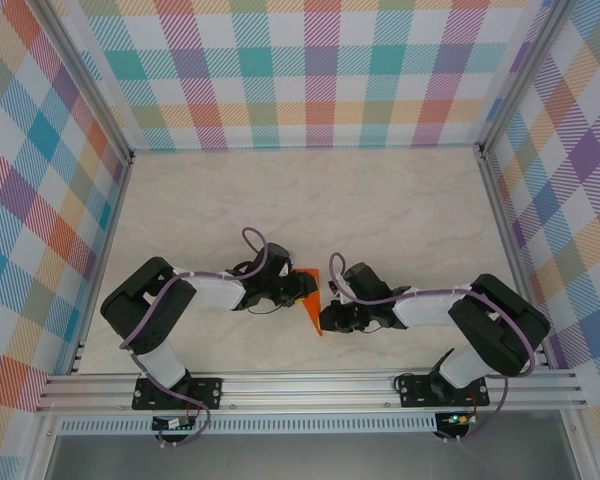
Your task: Fold a paper plane with a square sheet of paper (pick it up from the middle)
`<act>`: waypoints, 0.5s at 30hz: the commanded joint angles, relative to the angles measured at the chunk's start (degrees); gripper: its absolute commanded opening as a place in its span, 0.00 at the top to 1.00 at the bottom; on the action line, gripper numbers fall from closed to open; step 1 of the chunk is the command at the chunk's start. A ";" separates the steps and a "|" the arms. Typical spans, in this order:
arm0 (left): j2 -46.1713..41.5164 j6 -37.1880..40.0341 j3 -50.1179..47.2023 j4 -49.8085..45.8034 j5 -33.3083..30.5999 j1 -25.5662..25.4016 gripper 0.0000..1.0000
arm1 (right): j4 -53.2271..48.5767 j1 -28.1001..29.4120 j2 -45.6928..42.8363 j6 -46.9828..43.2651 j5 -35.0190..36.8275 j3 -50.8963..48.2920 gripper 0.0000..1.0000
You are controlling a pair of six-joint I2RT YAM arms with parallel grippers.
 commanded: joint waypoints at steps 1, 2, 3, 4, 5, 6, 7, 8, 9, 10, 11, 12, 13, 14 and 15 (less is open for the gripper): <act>0.77 -0.27 0.91 -1.70 -1.14 -0.12 0.60 | -4.76 0.47 -2.08 -0.27 -3.00 -0.25 0.85; 0.85 -0.24 0.91 -1.70 -1.11 -0.07 0.60 | -4.71 0.47 -2.18 -0.36 -3.39 -0.45 0.85; 0.80 -0.28 0.95 -1.70 -1.18 -0.12 0.60 | -4.82 0.47 -2.26 -0.43 -3.51 -0.45 0.86; 0.80 -0.28 0.97 -1.64 -1.22 -0.11 0.60 | -4.70 0.47 -2.23 -0.53 -3.43 -0.62 0.87; 0.88 -0.29 0.97 -1.55 -1.24 -0.13 0.60 | -4.84 0.47 -2.05 -0.61 -3.29 -0.70 0.88; 0.98 -0.27 0.99 -1.53 -1.11 -0.14 0.60 | -4.86 0.47 -1.54 -0.77 -3.33 -0.73 0.89; 0.99 -0.27 1.05 -1.54 -1.04 -0.12 0.60 | -4.82 0.47 -0.90 -0.79 -3.42 -0.59 0.91; 0.92 -0.24 1.05 -1.53 -0.99 -0.12 0.60 | -4.69 0.47 -0.31 -0.63 -3.50 -0.58 0.92; 0.90 -0.24 1.04 -1.55 -1.05 -0.08 0.60 | -4.49 0.47 0.60 -0.63 -3.81 -0.50 0.94; 0.85 -0.29 0.97 -1.53 -1.11 -0.09 0.60 | -4.51 0.47 1.38 -0.79 -4.11 -0.40 0.94; 0.90 -0.24 0.98 -1.53 -0.99 -0.08 0.61 | -4.45 0.47 2.14 -0.95 -4.43 -0.46 0.96; 0.85 -0.28 1.03 -1.53 -0.90 -0.08 0.60 | -4.86 0.56 2.94 -1.21 -4.33 -0.45 0.96; 0.90 -0.28 1.01 -1.53 -0.98 -0.14 0.60 | -5.41 0.63 3.54 -1.68 -4.30 -0.28 0.97; 0.82 -0.29 0.97 -1.53 -0.99 -0.09 0.61 | -6.15 0.73 4.14 -2.20 -4.22 -0.22 0.97; 0.81 -0.22 0.96 -1.61 -1.10 -0.10 0.60 | -6.83 0.80 4.61 -2.70 -4.13 -0.31 0.96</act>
